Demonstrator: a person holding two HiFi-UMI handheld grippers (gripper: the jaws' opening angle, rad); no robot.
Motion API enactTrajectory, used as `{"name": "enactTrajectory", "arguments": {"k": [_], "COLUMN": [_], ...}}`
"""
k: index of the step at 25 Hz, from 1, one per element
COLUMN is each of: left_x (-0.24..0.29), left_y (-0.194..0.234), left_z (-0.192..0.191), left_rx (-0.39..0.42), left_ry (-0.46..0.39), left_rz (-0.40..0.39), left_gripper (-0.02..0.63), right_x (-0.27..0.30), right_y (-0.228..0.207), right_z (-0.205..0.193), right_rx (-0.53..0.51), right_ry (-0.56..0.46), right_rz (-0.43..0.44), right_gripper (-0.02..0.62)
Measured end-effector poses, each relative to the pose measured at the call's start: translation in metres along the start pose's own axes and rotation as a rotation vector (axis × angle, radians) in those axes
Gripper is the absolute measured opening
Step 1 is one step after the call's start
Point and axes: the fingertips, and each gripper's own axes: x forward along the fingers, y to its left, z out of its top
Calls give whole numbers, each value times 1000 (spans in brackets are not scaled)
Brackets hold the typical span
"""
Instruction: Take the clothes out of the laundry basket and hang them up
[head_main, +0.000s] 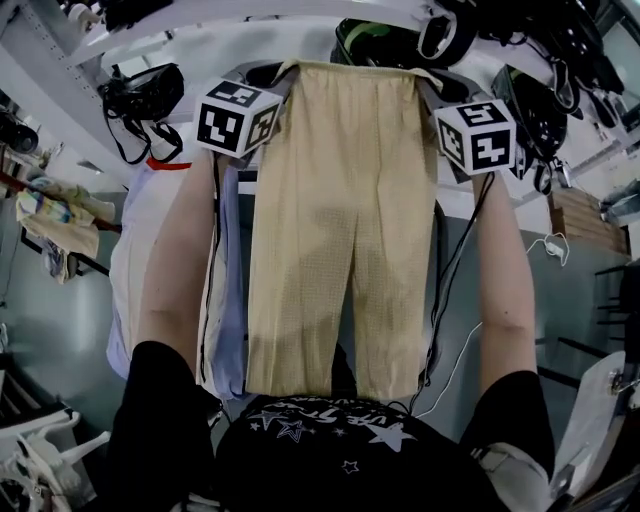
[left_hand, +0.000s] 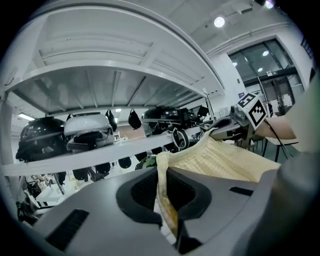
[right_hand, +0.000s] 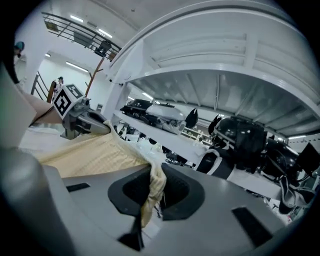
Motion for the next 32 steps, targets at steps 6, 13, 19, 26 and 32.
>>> {"name": "enactTrajectory", "arguments": {"k": [6,13,19,26,32], "left_x": [29,48,57,59,48], "left_y": [-9,-9,-13,-22,-22], "left_z": [-70,-123,-159,-181,-174], "left_rx": [20,102,153,148,132], "left_ry": [154,319,411,465,431], "left_rz": [-40,-41,-73,-115,-80], "left_gripper": [35,40,92,159,169], "right_x": [45,80,95,95,81], "right_y": [20,45,60,71,66], "right_z": [-75,-136,-174,-194,-182], "right_rx": [7,-2,-49,-46,-21], "right_ry": [135,281,407,465,436], "right_rz": [87,193,241,291,245], "right_gripper": [48,49,63,133,153]}}
